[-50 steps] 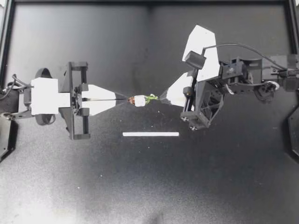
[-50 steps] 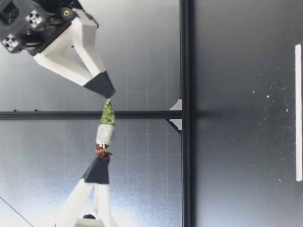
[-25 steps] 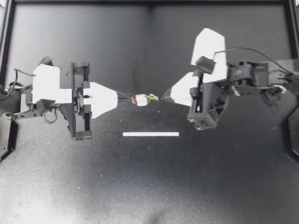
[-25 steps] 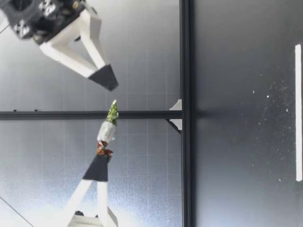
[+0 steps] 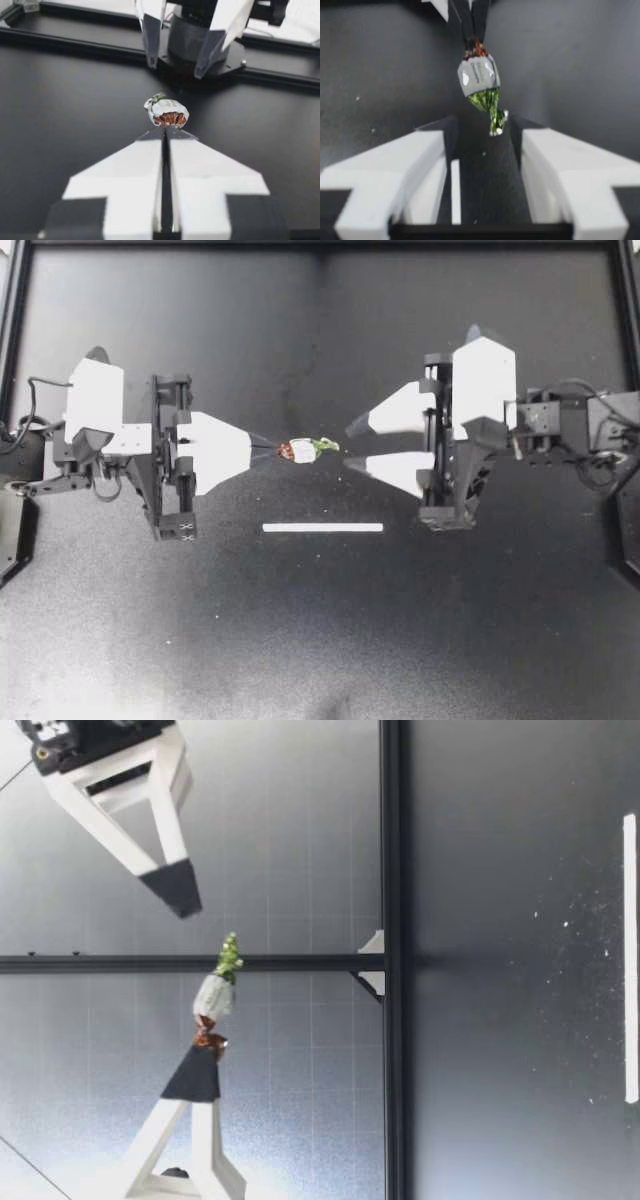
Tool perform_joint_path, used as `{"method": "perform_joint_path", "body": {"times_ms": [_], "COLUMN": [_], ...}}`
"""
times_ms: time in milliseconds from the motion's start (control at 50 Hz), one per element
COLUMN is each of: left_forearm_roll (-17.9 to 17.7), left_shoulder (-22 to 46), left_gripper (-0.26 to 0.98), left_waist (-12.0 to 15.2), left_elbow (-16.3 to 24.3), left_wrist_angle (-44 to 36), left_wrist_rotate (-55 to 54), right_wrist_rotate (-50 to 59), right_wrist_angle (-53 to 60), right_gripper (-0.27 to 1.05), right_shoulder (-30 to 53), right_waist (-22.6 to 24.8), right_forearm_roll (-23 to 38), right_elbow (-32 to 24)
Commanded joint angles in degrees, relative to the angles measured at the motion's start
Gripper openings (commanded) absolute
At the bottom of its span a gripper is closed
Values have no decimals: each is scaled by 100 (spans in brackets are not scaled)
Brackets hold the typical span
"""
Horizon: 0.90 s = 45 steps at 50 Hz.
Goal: Pick up the candy and unwrap it.
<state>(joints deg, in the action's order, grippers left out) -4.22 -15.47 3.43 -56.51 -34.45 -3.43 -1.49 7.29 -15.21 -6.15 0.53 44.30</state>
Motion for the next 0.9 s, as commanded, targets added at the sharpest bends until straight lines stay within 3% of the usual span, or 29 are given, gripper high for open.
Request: {"method": "perform_joint_path", "body": {"times_ms": [0, 360, 560, 740, 880], "left_forearm_roll": [18, 26, 26, 26, -18], "left_shoulder": [-97, -105, -97, -123, -132], "left_gripper": [-16, -16, -16, -16, -16], "left_waist": [9, -18, -26, -26, -26], "left_elbow": [114, 114, 79, 18, -53], "left_wrist_angle": [-105, -149, -149, -149, -149], "left_wrist_rotate": [-26, -70, -105, -114, -141], "right_wrist_rotate": [-44, -185, -149, -26, 229], "right_wrist_angle": [211, 255, 246, 132, 141], "right_gripper": [51, 44, 21, -11, -22], "right_shoulder": [26, 378, 343, 149, -105], "right_waist": [35, 35, 35, 26, 35], "right_forearm_roll": [26, 26, 26, -35, -53], "right_elbow": [-97, -281, -290, -193, -9]}}
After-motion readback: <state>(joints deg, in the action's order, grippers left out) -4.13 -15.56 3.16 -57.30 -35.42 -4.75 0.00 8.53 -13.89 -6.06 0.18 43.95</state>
